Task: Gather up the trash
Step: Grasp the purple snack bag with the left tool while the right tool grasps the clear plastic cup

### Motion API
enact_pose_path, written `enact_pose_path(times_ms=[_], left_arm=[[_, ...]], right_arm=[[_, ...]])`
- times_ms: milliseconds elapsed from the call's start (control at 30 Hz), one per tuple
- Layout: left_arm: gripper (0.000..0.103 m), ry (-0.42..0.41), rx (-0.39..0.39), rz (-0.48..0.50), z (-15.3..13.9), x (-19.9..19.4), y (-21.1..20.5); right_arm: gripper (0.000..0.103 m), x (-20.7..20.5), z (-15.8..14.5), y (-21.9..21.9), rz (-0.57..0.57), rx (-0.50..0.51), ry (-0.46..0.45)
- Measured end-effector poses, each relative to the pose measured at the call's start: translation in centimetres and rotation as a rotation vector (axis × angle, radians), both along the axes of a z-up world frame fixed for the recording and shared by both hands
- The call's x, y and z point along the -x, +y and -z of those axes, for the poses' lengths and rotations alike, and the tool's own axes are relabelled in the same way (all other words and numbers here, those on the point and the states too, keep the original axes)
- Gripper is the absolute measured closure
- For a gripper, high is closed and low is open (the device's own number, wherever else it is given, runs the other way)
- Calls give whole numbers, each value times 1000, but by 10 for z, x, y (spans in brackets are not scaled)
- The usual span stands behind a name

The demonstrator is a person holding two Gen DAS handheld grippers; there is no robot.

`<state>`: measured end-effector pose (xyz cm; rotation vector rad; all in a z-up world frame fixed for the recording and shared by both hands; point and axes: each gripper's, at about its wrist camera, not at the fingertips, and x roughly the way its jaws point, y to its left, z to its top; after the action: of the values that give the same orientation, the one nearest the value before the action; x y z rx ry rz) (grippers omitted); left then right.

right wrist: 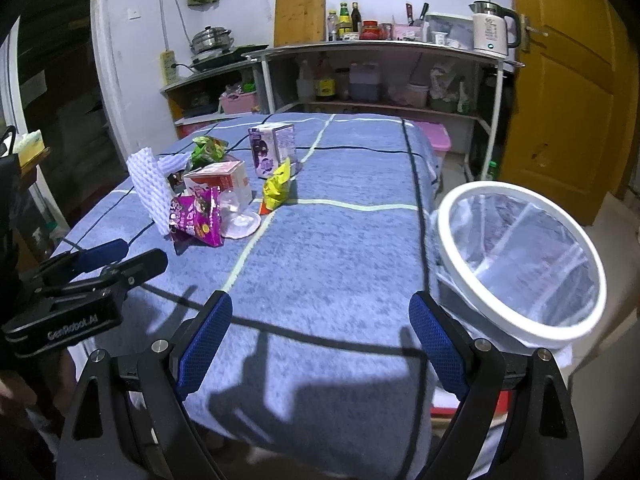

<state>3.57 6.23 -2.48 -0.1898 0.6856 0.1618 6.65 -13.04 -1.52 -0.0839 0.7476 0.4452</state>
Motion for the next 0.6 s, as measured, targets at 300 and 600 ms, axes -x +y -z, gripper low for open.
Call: enact_pose_path(times_ms=[300, 600], left_arm=[[31, -8, 37, -9, 2, -32, 24], [45, 10, 66, 12, 11, -56, 29]], right_arm=[[13, -26, 2, 22, -37, 5, 5], [13, -45, 7, 34, -51, 9, 17]])
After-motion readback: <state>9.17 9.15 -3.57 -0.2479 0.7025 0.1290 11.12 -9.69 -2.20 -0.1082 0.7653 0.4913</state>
